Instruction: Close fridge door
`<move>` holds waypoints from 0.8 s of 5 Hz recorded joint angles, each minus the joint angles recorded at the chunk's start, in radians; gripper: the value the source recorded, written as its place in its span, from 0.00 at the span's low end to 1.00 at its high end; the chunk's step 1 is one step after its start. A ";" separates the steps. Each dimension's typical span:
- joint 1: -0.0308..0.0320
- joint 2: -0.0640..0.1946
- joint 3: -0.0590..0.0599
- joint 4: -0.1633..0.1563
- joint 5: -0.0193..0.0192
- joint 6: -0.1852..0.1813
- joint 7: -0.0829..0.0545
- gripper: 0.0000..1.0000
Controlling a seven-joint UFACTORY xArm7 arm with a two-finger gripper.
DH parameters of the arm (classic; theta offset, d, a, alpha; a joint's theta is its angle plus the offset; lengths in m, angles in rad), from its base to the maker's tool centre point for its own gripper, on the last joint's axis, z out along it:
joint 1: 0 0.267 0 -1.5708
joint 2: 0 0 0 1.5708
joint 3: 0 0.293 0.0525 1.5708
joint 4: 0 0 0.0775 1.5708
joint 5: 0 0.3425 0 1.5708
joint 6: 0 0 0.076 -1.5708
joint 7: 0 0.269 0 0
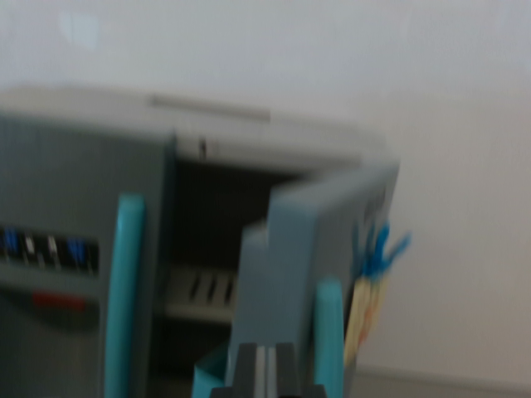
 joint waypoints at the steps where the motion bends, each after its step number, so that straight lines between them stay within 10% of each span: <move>1: 0.0000 0.000 0.000 0.000 0.0000 0.000 0.000 1.00; 2: 0.0000 0.000 -0.025 -0.045 0.0000 0.000 0.000 1.00; 3: 0.0000 0.000 -0.025 -0.045 0.0000 0.000 0.000 1.00; 4: -0.0001 0.003 -0.066 -0.067 0.0000 0.000 0.000 1.00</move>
